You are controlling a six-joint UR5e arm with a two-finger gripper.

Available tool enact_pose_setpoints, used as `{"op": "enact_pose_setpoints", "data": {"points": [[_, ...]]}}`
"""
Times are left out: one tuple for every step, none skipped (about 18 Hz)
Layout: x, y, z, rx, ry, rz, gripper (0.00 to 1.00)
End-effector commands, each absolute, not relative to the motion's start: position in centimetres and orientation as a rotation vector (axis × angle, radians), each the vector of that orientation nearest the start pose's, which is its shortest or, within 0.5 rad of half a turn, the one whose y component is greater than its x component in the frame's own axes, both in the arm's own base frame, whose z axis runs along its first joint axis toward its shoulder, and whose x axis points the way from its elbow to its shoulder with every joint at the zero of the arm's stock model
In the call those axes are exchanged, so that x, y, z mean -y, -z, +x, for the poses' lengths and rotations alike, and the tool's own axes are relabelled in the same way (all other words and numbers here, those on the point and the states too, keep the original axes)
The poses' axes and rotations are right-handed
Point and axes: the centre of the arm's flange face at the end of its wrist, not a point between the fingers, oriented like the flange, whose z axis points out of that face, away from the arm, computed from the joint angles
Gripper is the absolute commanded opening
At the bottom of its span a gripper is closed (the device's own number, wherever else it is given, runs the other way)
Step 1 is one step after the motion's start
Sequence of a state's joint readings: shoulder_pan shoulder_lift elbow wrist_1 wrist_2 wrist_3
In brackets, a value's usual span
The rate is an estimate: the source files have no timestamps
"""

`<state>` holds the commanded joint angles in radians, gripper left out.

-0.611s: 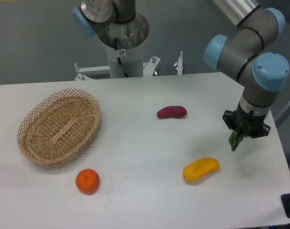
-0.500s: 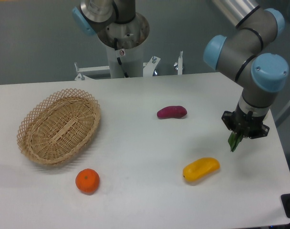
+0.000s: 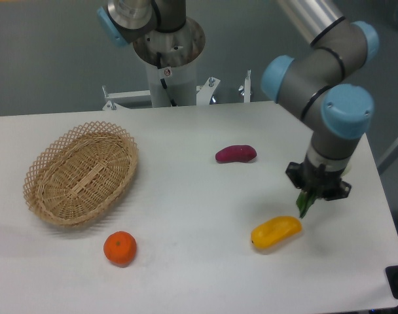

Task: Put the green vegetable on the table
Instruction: 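Carry the held green bok choy across the table past the yellow pepper, then lower the bok choy onto the table beside the orange and release it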

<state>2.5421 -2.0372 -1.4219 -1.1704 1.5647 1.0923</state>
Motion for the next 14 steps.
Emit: {"op": "enact_pose_setpoints", "data": {"points": [[-49.9, -32.8, -46.3, -0.204, -0.096, -3.088, 0.14], [-50.9, -32.5, -44.7, -0.23, -0.085, -3.089, 0.14], [-52.1, -31.8, -42.8, -0.278, -0.072, -3.09, 0.14], [-52.9, -31.3, -41.4, -0.305, -0.059, -3.092, 0.14], [-53.4, -31.0, -40.7, -0.312, -0.053, -3.094, 0.14], [-54.1, -30.6, -39.8, -0.305, -0.044, -3.098, 0.14], [-55.0, -30.2, -38.5, -0.298, -0.034, -3.1, 0.14], [-55.9, -29.8, -37.2, -0.291, -0.029, -3.102, 0.14], [-56.6, -29.2, -36.3, -0.282, -0.02, -3.108, 0.14], [-57.4, -28.5, -35.3, -0.283, -0.007, -3.113, 0.15], [-58.2, -27.9, -34.7, -0.268, -0.011, -3.111, 0.15], [-58.9, -27.5, -34.2, -0.251, -0.031, -3.099, 0.15], [-59.6, -27.0, -33.5, -0.25, -0.046, -3.089, 0.15], [-60.1, -26.4, -33.1, -0.252, -0.055, -3.084, 0.15]]}}
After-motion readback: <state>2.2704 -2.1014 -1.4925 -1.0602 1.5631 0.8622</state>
